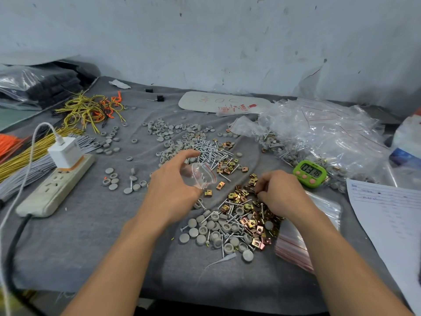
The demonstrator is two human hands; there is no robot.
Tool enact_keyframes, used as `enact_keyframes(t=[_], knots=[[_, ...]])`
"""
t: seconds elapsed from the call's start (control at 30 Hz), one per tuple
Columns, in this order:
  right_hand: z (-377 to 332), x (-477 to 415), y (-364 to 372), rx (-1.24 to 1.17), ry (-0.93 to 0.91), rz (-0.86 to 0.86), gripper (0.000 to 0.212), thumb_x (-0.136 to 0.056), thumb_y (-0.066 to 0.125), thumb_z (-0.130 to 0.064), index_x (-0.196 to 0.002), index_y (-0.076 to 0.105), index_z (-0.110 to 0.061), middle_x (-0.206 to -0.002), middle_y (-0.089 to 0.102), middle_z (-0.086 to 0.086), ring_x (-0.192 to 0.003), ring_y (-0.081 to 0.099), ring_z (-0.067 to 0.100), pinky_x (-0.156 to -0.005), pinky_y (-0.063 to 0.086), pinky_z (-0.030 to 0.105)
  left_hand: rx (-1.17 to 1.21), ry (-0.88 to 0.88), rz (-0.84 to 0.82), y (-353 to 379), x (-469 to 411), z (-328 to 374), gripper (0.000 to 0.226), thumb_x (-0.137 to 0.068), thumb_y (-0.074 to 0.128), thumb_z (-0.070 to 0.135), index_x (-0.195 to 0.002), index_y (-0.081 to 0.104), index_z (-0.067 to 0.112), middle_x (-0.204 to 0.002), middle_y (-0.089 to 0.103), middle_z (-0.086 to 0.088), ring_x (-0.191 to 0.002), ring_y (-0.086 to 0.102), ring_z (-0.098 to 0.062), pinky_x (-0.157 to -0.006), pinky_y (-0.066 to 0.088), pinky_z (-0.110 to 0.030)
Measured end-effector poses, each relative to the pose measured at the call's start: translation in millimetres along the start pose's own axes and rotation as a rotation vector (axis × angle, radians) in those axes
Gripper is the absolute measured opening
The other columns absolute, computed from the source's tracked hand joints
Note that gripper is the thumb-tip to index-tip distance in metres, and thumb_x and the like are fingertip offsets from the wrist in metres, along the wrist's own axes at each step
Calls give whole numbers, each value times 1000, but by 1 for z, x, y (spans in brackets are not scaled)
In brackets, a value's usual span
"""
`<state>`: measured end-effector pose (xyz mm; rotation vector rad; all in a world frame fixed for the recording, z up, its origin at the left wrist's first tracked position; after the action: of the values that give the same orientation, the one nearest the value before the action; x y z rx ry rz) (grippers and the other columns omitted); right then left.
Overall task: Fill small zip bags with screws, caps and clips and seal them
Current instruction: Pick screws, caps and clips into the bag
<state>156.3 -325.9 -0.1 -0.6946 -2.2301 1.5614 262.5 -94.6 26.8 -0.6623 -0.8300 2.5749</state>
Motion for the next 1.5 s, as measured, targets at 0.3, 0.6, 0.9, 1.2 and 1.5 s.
enact_keyframes(t=[0.3,0.6,0.9,1.2,1.5], knots=[[-11,18,-23,-694,-80,179,20,-83,78,-6,-79,74,-25,-70,76,-10,-59,67,2,-60,49,25,19,-15,-9,2,1,0,64,-77,78,20,-123,53,57,-94,60,33,-88,54,24,-61,39,1],[-36,32,-25,-779,-148,171,25,-72,88,-6,-79,82,-30,-72,78,-8,-68,76,13,-69,64,39,7,-11,-38,6,2,4,66,-79,78,19,-126,51,58,-104,67,21,-79,62,4,-59,38,2],[-77,46,-31,-710,-340,258,31,-74,87,-11,-82,81,-40,-69,73,-25,-64,69,-5,-57,48,7,129,68,-172,18,7,25,75,-74,82,17,-127,50,60,-110,67,22,-89,64,4,-67,54,-16],[-72,40,-46,-706,-285,403,18,-88,75,-19,-90,82,-35,-73,73,-25,-56,64,-5,-48,44,11,321,35,-162,9,4,17,69,-76,86,9,-124,59,52,-101,75,17,-78,71,1,-64,54,-16],[2,21,-17,-169,-26,7,28,-86,79,-19,-71,72,-42,-73,71,-21,-69,64,-6,-53,39,6,673,-85,159,-20,-3,4,58,-81,78,-5,-121,67,36,-102,77,7,-89,74,-9,-73,57,-21]])
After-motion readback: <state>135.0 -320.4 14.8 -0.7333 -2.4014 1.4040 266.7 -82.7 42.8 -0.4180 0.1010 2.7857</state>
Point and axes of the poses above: each hand's wrist, its own x-axis away from the middle knuckle, its own y-axis out of the palm, z = x × y, the point moved 8 cm from there along -x, towards the middle knuckle
